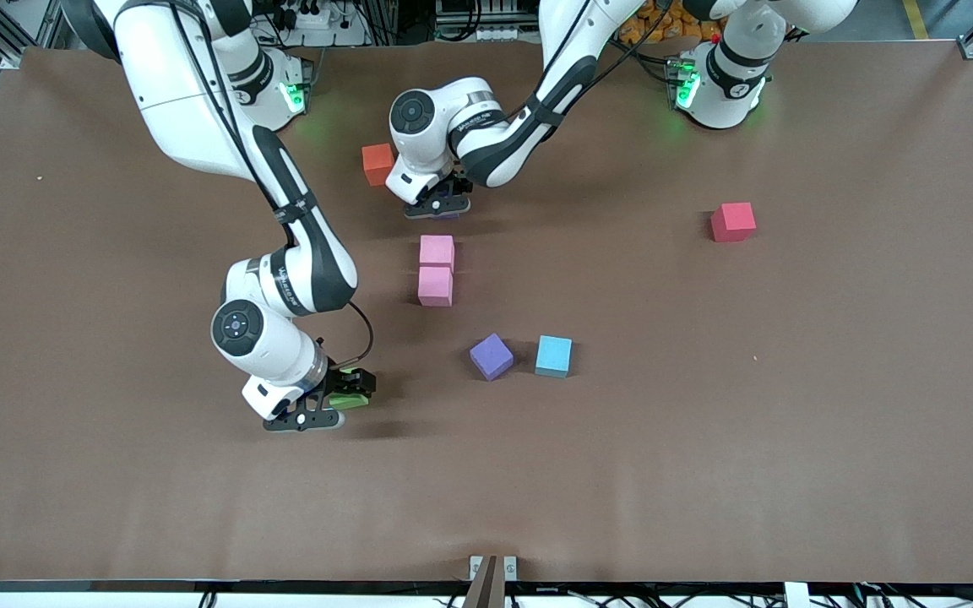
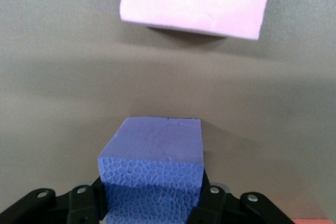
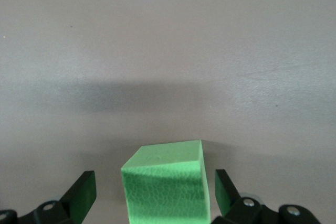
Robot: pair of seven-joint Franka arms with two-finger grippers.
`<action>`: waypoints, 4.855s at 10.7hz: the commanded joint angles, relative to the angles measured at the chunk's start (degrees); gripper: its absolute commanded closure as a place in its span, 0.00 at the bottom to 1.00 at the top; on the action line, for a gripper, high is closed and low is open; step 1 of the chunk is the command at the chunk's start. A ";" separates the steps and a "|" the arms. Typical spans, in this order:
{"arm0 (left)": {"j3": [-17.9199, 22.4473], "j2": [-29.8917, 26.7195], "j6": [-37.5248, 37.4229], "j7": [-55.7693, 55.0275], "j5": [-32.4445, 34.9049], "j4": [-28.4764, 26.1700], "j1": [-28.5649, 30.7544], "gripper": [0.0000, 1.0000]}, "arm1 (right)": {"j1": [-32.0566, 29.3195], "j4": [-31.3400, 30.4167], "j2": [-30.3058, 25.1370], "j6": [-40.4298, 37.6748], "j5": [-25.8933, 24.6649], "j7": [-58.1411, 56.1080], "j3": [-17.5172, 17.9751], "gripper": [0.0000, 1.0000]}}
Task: Arrange blocks into number 1
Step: 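Place the purple cube at the pink cubes' end with the left gripper, then place the green cube below the pinks while the left gripper reaches cyan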
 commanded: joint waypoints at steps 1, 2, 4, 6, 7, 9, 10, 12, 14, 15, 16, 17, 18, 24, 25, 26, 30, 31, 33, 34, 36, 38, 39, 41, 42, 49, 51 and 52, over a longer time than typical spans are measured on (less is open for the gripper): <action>1.83 0.95 -1.24 -0.39 1.39 2.40 -0.43 1.00 | 0.16 -0.40 0.72 0.15 0.91 -2.95 -0.20 0.00; 2.10 1.30 -1.24 -0.30 1.39 2.84 -0.43 1.00 | 0.08 -0.85 0.72 0.15 0.91 -3.40 -0.20 0.00; 3.07 1.82 -1.24 -0.13 1.39 3.45 -0.43 1.00 | 0.16 -1.46 0.72 0.15 0.82 -3.67 -0.29 0.00; 3.07 2.35 -1.24 -0.13 1.57 4.68 -0.43 1.00 | 0.08 -1.99 0.72 0.15 0.64 -4.72 -0.29 0.08; 3.07 2.96 -1.24 -0.13 2.09 5.73 -0.52 1.00 | 0.08 -2.08 0.72 0.15 0.64 -4.81 -0.29 0.17; 3.16 4.02 -1.24 -0.13 2.18 6.97 -1.14 1.00 | 0.08 -2.08 0.72 -0.03 0.64 -4.81 -0.29 0.54; 3.25 4.03 -1.24 -0.13 2.18 7.23 -1.14 1.00 | -0.01 -2.08 0.63 -0.03 0.73 -4.73 -0.29 0.61; 3.25 4.11 -1.24 -0.13 2.18 7.41 -1.14 1.00 | -0.01 -1.99 -0.33 -0.38 0.91 -4.03 -0.82 0.61; 3.34 4.20 -1.24 -0.13 2.18 7.50 -1.14 1.00 | -0.80 -3.04 -3.04 -1.69 1.08 -2.89 -0.82 0.59; 3.51 4.11 -1.24 -0.13 2.18 7.50 -1.05 1.00 | -0.80 -4.44 -4.36 -1.96 1.08 -0.36 -0.82 0.59; 4.73 4.11 -1.24 0.05 2.18 7.50 -1.14 1.00 | -0.54 -5.76 -5.59 -2.05 1.08 3.93 -0.82 0.59; 4.83 4.11 -1.24 1.88 2.18 7.67 -1.14 1.00 | -0.10 -6.73 -6.74 -2.05 1.00 7.80 -0.82 0.58; 4.83 4.11 -1.24 3.81 2.18 7.68 -1.14 1.00 | 0.25 -7.35 -7.27 -2.14 0.99 9.32 -0.73 0.57; 4.83 4.20 -1.24 3.83 2.09 7.76 -1.23 1.00 | 3.14 -10.25 -8.94 -2.31 1.17 15.66 -0.47 0.56; 4.83 4.20 -1.16 3.83 2.09 7.85 -1.31 1.00 | 4.28 -10.17 -9.21 -3.62 1.17 16.10 -0.47 0.56; 4.83 4.20 -1.16 3.83 2.09 8.03 -1.23 1.00 | 4.90 -10.17 -9.73 -3.98 1.17 16.97 -0.47 0.56; 4.92 4.82 -1.16 3.74 2.09 9.08 -1.23 1.00 | 5.44 -11.21 -10.61 -4.42 1.17 17.60 -0.47 0.56; 5.01 4.82 -1.16 3.74 2.09 9.08 -1.14 1.00 | 4.91 -11.39 -11.14 -4.51 1.17 17.60 -0.47 0.56; 5.71 4.82 -1.16 4.09 2.36 8.91 -1.31 0.01 | 3.25 -12.36 -12.54 -4.60 1.17 16.81 -0.47 0.56; 5.62 4.73 -1.16 4.01 3.66 8.82 -1.40 0.00 | 2.72 -13.06 -12.98 -4.60 1.08 16.63 -0.47 0.56; 5.62 4.73 -1.16 4.01 4.55 8.82 -1.49 0.00 | 2.45 -13.42 -13.34 -4.60 0.91 16.54 -0.47 0.56; 5.62 3.94 -1.24 3.57 4.64 8.82 -2.19 0.00 | 2.27 -13.59 -13.78 -4.60 0.91 16.54 -0.47 0.56; 5.62 3.59 -1.68 3.39 4.56 8.82 -2.63 0.00 | 2.27 -13.94 -13.87 -4.60 0.91 16.54 -0.47 0.56; 5.53 2.45 -3.79 2.69 4.56 8.91 -3.42 0.00 | 2.62 -13.95 -13.96 -4.60 0.91 16.63 -0.47 0.56; 5.45 1.57 -4.92 2.51 4.47 8.91 -3.86 0.00 | 2.80 -13.95 -14.04 -4.60 0.91 16.98 -0.47 0.56; 5.62 -6.25 -16.17 2.69 4.56 8.38 -0.98 0.00 | 4.11 -14.39 -14.57 -4.60 0.99 17.51 -0.47 0.56; 5.62 -8.10 -17.24 3.21 4.73 8.20 5.42 0.00 | 5.87 -13.77 -13.87 -4.16 1.00 17.34 -0.47 0.56; 5.71 -8.89 -17.24 4.17 4.82 7.85 8.93 0.00 | 7.70 -12.55 -12.74 -4.25 0.65 17.16 -0.55 0.56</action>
